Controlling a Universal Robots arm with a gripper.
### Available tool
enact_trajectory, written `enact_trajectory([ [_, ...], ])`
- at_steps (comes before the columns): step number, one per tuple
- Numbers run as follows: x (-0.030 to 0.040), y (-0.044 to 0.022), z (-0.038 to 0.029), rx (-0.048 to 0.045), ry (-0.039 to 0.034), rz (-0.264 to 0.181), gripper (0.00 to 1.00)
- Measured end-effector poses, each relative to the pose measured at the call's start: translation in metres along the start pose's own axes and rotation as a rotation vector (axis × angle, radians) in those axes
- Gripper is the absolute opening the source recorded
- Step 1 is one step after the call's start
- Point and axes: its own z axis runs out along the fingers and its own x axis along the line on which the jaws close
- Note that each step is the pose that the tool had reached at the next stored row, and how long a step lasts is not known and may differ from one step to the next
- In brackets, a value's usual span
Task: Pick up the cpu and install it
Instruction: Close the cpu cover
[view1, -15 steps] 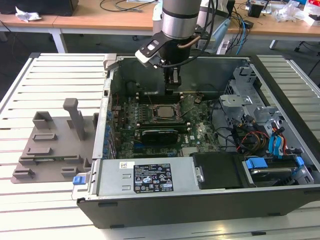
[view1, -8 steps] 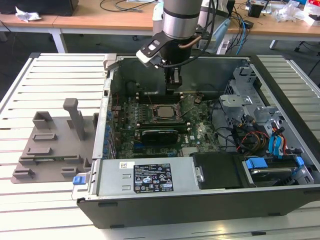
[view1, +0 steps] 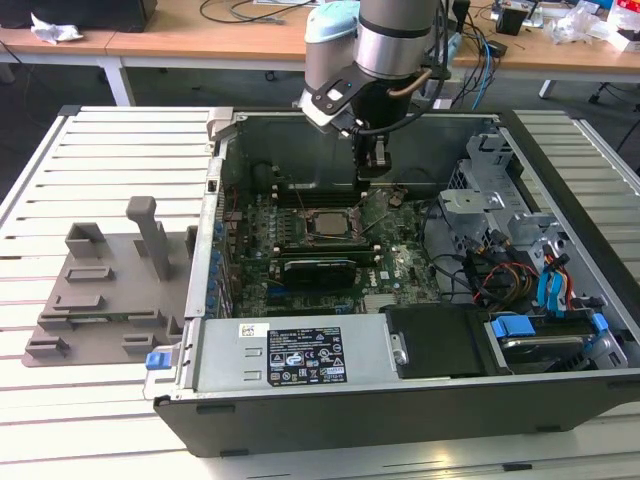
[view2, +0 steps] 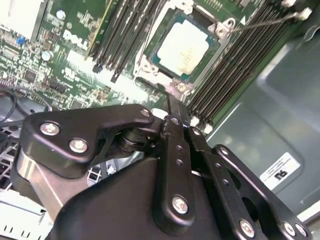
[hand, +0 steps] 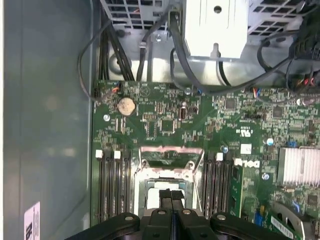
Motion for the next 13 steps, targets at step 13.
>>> enact_trajectory([
  [13,-0.0011,0.0313,-0.0009,0.0006,-0.0024,0.0,0.11],
])
